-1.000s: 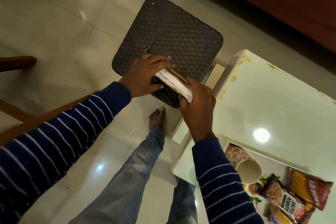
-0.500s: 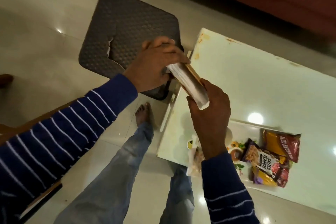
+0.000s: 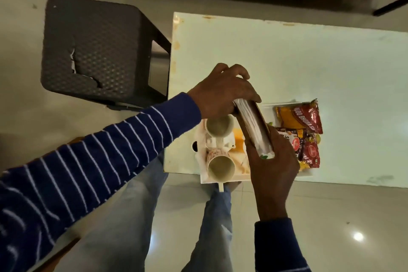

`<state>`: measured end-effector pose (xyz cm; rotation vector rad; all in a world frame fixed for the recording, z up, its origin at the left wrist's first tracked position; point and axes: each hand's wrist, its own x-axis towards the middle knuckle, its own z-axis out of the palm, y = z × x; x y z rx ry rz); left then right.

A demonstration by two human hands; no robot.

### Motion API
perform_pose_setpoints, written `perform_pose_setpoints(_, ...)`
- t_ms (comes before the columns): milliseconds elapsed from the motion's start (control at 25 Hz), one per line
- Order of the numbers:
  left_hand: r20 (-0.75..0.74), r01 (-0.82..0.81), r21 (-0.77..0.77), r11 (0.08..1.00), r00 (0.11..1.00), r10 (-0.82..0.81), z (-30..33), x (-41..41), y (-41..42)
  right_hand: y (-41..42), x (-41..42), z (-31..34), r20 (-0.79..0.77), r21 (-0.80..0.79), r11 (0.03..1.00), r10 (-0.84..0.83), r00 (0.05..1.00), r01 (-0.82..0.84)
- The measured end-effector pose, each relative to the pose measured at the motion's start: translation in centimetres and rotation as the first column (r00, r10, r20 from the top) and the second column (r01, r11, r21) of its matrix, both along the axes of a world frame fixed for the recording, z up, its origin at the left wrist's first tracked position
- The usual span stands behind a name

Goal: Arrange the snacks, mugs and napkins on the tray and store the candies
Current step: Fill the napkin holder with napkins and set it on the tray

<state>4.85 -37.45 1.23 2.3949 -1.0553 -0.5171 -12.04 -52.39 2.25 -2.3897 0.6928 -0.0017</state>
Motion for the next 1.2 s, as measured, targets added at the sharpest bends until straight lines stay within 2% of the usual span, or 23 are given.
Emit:
perform_pose_setpoints(240, -0.049, 0.205, 0.263, 0.943, 0.979, -0.199, -3.2, -2.4, -5.9, -2.1, -4.4, -3.5, -0.079, 0.143, 0.983, -0.109, 0.991, 0.119)
perform_pose_setpoints(400, -0.090, 0.201, 0.369, 0.908, 0.979, -0.180, -4.9, -3.4, -7.6, -2.9, -5.0, -6.0, -0.138, 0.232, 0.967, -0.077, 0.987, 0.107)
perform_pose_setpoints(600, -0.051, 0.140, 0.400, 0.906, 0.990, -0.130, -6.0, -4.4, -8.8, -3.3, -5.7, -7.7, -0.173, 0.202, 0.972, -0.089, 0.981, 0.124)
perform_pose_setpoints(880, -0.073, 0.158, 0.414, 0.897, 0.987, -0.140, -6.8, -4.9, -10.0, -3.8, -6.2, -8.8, -0.198, 0.223, 0.962, -0.115, 0.973, 0.159)
perform_pose_setpoints(1200, -0.011, 0.269, 0.413, 0.870, 0.957, -0.290, -7.7, -5.0, -10.2, -3.8, -6.7, -9.8, -0.246, 0.253, 0.948, -0.128, 0.961, 0.191)
